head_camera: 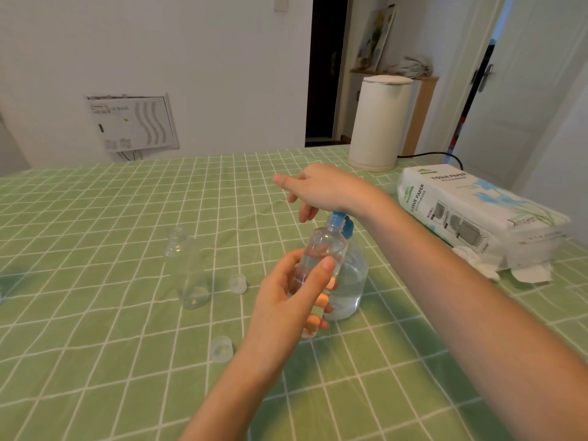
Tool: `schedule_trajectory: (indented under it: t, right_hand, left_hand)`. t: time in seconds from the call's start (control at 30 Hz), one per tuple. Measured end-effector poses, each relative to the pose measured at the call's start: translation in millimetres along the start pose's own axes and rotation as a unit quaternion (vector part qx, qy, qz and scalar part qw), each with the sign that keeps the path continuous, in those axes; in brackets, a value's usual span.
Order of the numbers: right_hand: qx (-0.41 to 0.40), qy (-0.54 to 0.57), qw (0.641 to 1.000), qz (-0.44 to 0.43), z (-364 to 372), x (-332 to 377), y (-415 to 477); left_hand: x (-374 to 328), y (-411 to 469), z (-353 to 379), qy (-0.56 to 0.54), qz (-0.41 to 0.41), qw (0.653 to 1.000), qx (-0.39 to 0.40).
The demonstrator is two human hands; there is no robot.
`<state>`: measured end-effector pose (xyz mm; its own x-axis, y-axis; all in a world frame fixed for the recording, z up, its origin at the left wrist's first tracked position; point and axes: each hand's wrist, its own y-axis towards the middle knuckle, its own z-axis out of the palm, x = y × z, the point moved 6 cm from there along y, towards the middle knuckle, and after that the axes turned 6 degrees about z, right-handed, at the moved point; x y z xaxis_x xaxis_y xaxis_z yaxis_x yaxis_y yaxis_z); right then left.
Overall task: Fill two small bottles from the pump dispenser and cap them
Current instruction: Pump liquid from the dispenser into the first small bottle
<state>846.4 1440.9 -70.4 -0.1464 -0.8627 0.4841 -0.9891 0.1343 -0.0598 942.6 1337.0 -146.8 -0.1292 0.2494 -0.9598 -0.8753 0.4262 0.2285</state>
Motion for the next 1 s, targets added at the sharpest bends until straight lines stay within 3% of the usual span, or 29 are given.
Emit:
schedule_trajectory:
  t: [0.23,0.63,1.0]
  right_hand:
    - [-0.040,-0.014,0.999,-0.015,-15,6,0]
    - [0.000,-0.021,1.000,0.005,-1,2,-2]
    - [-0.018,-0.013,1.000,-0.009,-11,6,-1]
  left_hand:
    - [-3,1,0,0.002,0.006,1.000,0.004]
    - [-1,0,0,0.008,0.001,1.000,-0.001]
    - [-2,3,0,0.011,0.011,1.000,0.005]
